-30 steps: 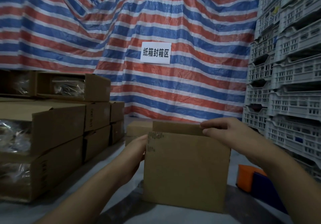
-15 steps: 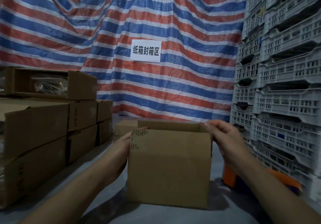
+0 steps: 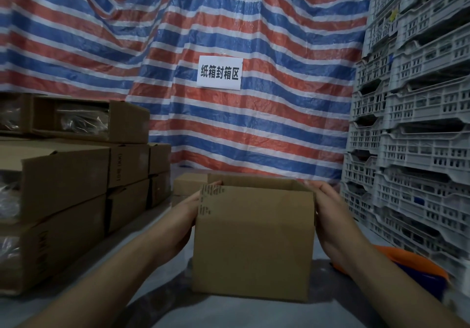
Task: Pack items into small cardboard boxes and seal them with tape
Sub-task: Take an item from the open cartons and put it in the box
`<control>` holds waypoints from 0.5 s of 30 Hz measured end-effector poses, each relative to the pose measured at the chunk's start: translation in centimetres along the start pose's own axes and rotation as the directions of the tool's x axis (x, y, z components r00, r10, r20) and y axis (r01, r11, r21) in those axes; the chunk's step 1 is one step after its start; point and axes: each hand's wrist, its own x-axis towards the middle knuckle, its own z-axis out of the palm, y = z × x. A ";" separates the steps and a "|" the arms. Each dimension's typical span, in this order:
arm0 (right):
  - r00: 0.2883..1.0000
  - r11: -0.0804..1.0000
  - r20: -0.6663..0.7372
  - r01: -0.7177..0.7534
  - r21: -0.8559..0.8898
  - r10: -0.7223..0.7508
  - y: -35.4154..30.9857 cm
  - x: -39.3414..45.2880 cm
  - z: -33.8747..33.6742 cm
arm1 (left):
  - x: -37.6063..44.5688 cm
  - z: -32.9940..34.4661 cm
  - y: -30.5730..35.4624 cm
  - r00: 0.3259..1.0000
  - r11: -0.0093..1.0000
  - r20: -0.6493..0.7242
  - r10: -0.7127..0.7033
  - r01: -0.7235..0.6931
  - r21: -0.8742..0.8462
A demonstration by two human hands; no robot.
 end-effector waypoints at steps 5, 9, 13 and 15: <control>0.990 0.981 -0.026 -0.131 0.144 0.136 0.3 -0.4 0.8 | 0.0 -0.5 0.1 0.999 0.994 0.045 0.022 -0.026 0.103; 0.980 0.967 -0.005 -0.193 0.168 0.197 0.2 -0.5 0.9 | 0.3 -0.8 -0.1 0.999 0.992 0.043 0.021 -0.026 0.124; 0.978 0.975 0.061 -0.194 -0.113 0.201 -0.7 -1.0 0.6 | 0.5 -1.0 -0.2 0.999 0.994 0.048 0.002 -0.007 0.106; 0.947 0.929 0.114 -0.265 -0.260 0.302 -0.7 -1.3 0.5 | 0.5 -1.1 -0.3 0.998 0.993 0.063 0.001 -0.008 0.115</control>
